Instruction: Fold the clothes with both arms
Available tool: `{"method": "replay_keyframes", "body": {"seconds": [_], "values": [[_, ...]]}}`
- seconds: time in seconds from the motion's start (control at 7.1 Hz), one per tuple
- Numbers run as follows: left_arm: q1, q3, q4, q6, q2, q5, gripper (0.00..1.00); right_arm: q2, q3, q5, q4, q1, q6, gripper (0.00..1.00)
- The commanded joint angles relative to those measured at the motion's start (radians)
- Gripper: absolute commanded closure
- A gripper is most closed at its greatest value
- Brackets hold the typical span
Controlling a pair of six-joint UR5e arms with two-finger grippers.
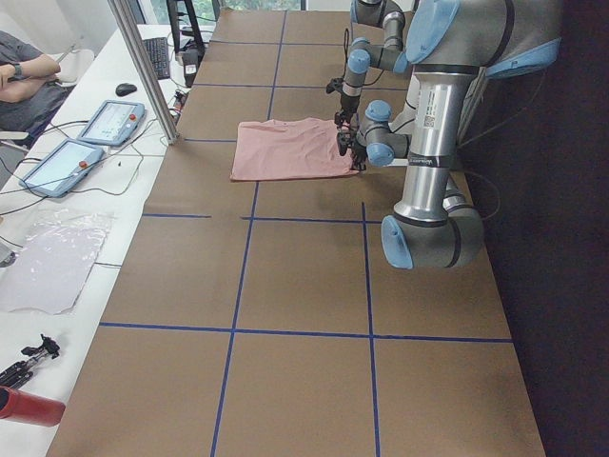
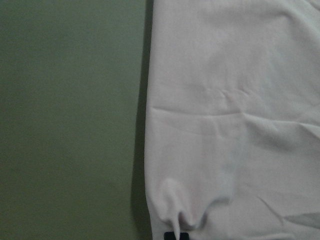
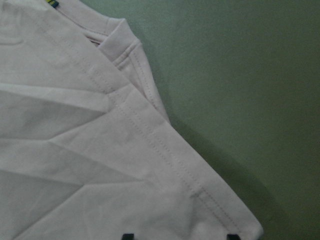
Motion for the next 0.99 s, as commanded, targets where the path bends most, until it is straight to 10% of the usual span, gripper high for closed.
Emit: {"method": "replay_keyframes", "body": {"seconds": [0.0,0.42,0.84], "values": [[0.0,0.0,0.0,0.0,0.0,0.0,1.0,-0.001,-0.007,-0.004,0.0,-0.004,0.006,0.37],[0.0,0.0,0.0,0.0,0.0,0.0,1.0,-0.001,-0.009,-0.011,0.0,-0.006,0.012,0.49],[-0.001,0.0,0.0,0.0,0.0,0.0,1.0,0.001,-0.024,-0.04,0.0,-0.01,0.058,1.0]]}}
